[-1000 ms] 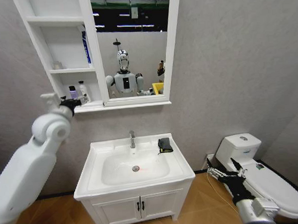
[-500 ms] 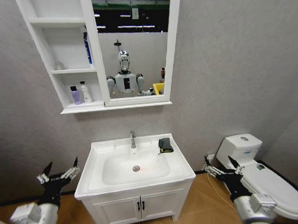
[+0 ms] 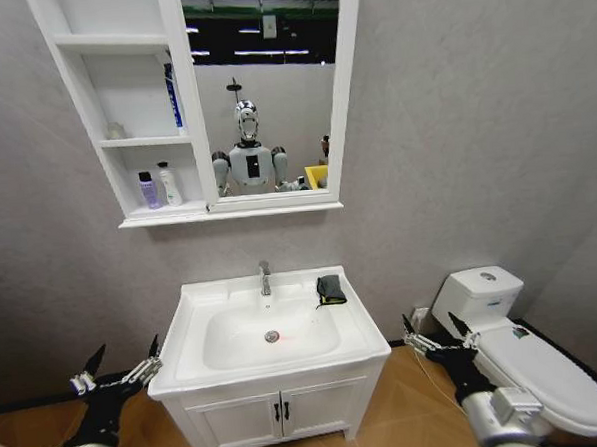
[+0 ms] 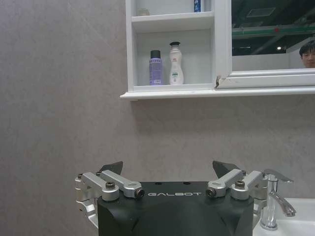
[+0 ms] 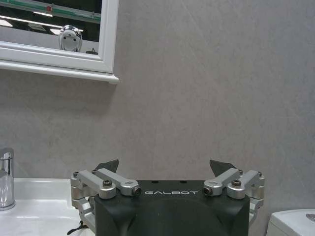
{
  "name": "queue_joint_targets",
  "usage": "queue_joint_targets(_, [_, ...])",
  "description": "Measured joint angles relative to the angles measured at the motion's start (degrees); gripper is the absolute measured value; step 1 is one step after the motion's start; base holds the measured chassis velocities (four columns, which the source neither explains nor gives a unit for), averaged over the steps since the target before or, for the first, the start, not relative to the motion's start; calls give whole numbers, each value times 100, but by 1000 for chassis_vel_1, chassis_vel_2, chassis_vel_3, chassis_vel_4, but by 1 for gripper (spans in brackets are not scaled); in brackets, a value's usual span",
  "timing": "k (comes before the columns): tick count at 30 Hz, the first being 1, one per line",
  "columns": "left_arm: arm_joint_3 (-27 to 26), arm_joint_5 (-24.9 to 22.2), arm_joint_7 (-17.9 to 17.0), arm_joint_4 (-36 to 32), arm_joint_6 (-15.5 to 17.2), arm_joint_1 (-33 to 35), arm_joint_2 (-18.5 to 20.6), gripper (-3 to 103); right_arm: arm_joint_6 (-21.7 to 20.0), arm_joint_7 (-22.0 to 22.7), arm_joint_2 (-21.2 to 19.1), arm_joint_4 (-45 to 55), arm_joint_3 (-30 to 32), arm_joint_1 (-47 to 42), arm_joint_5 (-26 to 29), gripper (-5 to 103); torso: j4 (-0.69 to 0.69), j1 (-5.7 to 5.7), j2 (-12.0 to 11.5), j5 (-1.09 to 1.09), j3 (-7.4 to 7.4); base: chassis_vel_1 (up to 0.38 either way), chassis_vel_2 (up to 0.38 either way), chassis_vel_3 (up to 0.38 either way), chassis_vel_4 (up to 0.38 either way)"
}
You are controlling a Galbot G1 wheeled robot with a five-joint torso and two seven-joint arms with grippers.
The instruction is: Move facial cleanser and shampoo from washbasin to cabinet, then wipe washbasin with towel.
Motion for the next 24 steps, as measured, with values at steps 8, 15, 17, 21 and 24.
queue_joint_targets(8, [16, -20, -17, 23, 15, -27, 16, 100, -32, -139, 19, 53, 75, -103, -26, 100, 0, -1, 0, 0, 0, 0, 0, 0, 0])
queue_joint_targets(15, [23, -29, -24, 33, 21, -38, 22, 100, -46, -183, 26, 60, 27, -115, -77, 100, 0, -2, 1, 0, 0, -58, 48, 44, -62])
queue_joint_targets(17, [24, -32, -26, 35, 22, -41, 23, 100, -47, -188, 25, 52, 17, -115, -82, 100, -1, -1, 0, 0, 0, -125, 129, 137, -156])
queue_joint_targets(21, [26, -33, -28, 36, 24, -44, 25, 100, -47, -189, 17, 46, 15, -110, -83, 100, 1, 1, -1, 0, 1, -148, 156, 154, -165])
queue_joint_targets(24, [27, -35, -29, 37, 26, -46, 26, 100, -30, -183, 14, 32, 16, -110, -79, 100, 1, 2, -1, -1, 1, -141, 142, 151, -152])
